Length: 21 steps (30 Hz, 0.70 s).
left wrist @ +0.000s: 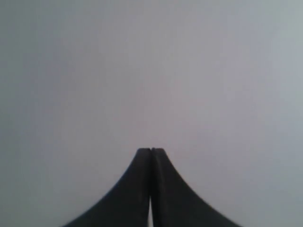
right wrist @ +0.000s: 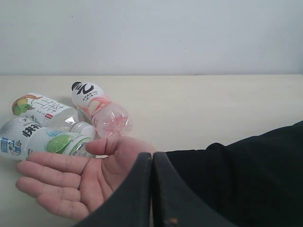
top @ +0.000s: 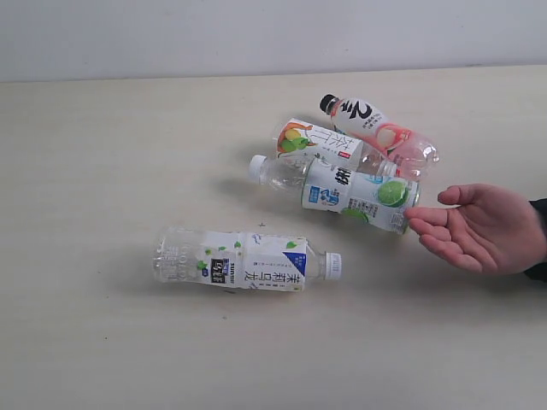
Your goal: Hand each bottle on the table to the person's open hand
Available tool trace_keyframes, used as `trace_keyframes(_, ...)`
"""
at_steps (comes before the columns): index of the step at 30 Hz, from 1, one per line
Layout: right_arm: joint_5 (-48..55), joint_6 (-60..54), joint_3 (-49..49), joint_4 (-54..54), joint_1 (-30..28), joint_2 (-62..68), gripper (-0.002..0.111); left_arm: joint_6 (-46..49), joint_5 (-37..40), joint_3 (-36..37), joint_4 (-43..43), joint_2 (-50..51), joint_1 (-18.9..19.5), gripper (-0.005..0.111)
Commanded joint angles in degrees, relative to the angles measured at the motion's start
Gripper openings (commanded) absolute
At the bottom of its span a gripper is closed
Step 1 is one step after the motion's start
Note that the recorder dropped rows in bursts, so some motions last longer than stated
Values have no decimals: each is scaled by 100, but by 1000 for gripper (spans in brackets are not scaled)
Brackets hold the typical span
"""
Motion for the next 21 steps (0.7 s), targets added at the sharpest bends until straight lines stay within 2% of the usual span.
trace_keyframes(1, -15, 4, 25, -3, -26, -28, 0, 590, 2755, -1787, -77, 2087, -31, 1)
trace_keyframes(2, -15, 4, 25, -3, -26, -28, 0, 712, 3743, -2384, -55, 2651, -31, 1)
trace_keyframes(6, -15, 4, 25, -3, -26, -28, 0, 1491, 6519, -4003, -139, 4143, -52, 1)
trace_keyframes(7, -15, 4, 25, -3, -26, -28, 0, 2146, 7767, -4581, -183, 4789, -176, 1)
trace_keyframes(8, -15, 4, 25, -3, -26, -28, 0, 2401, 8163, -4742, -183, 5054, -278, 1)
trace_keyframes(9, -15, 4, 25, -3, -26, -28, 0, 2889, 8237, -4937, -183, 5461, -600, 4)
trace_keyframes(10, -15, 4, 25, -3, -26, -28, 0, 2997, 8237, -4938, -163, 5583, -753, 6)
trace_keyframes(11, -15, 4, 25, -3, -26, -28, 0, 3358, 8237, -4938, -107, 5856, -1224, 13)
trace_keyframes(15, -15, 4, 25, -3, -26, -28, 0, 3996, 8237, -4938, 117, 6344, -2145, 31)
trace_keyframes(16, -15, 4, 25, -3, -26, -28, 0, 4474, 8237, -4938, 320, 6573, -2581, 43)
trace_keyframes(17, -15, 4, 25, -3, -26, -28, 0, 4799, 8237, -4938, 494, 6717, -2844, 51)
trace_keyframes(19, -15, 4, 25, -3, -26, -28, 0, 5190, 8237, -4938, 812, 6982, -3297, 66)
trace_keyframes(21, -15, 4, 25, -3, -26, -28, 0, 5257, 8012, -4938, 812, 7164, -3485, 72)
